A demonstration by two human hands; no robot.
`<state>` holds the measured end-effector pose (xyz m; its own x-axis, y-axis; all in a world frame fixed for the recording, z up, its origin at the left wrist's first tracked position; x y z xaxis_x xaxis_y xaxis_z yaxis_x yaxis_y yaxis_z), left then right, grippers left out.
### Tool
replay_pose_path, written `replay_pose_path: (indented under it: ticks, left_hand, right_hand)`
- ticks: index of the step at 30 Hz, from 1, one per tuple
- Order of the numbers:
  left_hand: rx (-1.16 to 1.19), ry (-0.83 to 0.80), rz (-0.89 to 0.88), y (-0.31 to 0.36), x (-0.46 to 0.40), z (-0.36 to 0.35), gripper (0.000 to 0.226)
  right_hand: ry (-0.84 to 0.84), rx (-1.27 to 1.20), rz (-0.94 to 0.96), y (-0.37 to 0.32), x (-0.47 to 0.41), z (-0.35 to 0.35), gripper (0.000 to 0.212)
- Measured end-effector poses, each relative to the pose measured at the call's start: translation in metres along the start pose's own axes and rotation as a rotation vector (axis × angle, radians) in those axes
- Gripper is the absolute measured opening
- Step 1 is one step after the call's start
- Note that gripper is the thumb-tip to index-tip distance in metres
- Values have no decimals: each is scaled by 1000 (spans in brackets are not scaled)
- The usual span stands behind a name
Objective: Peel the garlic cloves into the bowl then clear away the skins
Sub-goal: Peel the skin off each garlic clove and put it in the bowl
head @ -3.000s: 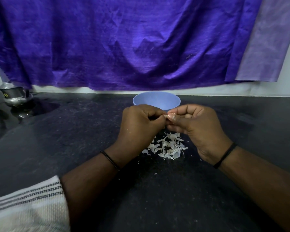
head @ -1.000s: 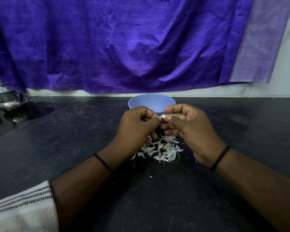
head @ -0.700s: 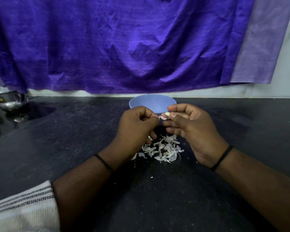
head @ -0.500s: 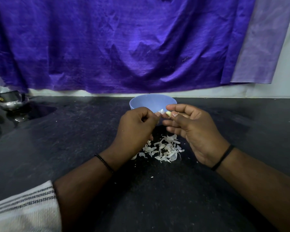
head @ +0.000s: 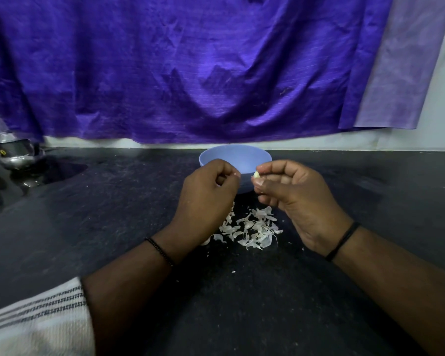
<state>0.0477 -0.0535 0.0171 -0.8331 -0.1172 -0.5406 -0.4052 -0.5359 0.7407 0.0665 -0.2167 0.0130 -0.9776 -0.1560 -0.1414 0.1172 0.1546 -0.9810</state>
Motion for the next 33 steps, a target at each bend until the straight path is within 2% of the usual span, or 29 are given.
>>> replay_pose_path:
  ticks: [6, 10, 14, 19, 24, 28, 31, 33]
  left_hand:
    - [59, 24, 32, -3, -2, 1, 13]
    - [-50, 46, 45, -7, -4, 3, 21]
    - [-152, 11, 50, -10, -5, 6, 31]
    - [-233, -35, 87, -14, -7, 4, 22]
    - [-281, -28, 48, -13, -9, 5, 13]
    - [-274, -13, 29, -13, -8, 3, 22]
    - [-249, 9, 43, -13, -10, 5, 26]
    - [-229, 7, 51, -10, -10, 7, 29]
  right_hand:
    - [-3, 27, 18, 3, -2, 1, 14]
    - [11, 31, 38, 1, -3, 3, 13]
    - [61, 186, 126, -3, -2, 2, 13]
    - [159, 251, 230, -21, -24, -3, 14]
    - [203, 548, 321, -30, -61, -12, 9]
    - [199, 738, 350, -31, -81, -19, 11]
    - [216, 699, 350, -37, -83, -17, 12]
    - [204, 587, 338, -43, -73, -15, 22]
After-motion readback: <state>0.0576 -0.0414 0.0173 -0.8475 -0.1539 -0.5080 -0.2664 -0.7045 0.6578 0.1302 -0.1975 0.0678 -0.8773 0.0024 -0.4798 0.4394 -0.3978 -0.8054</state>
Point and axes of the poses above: each hand's wrist, its own x-axis away from the middle knuckle, its own z-axis out of the back of the hand, y = z × x, the point moved 3 cm from there along -x, towards the middle knuckle, and after that the axes turned 5 degrees about -z, right-handed, at the moved point
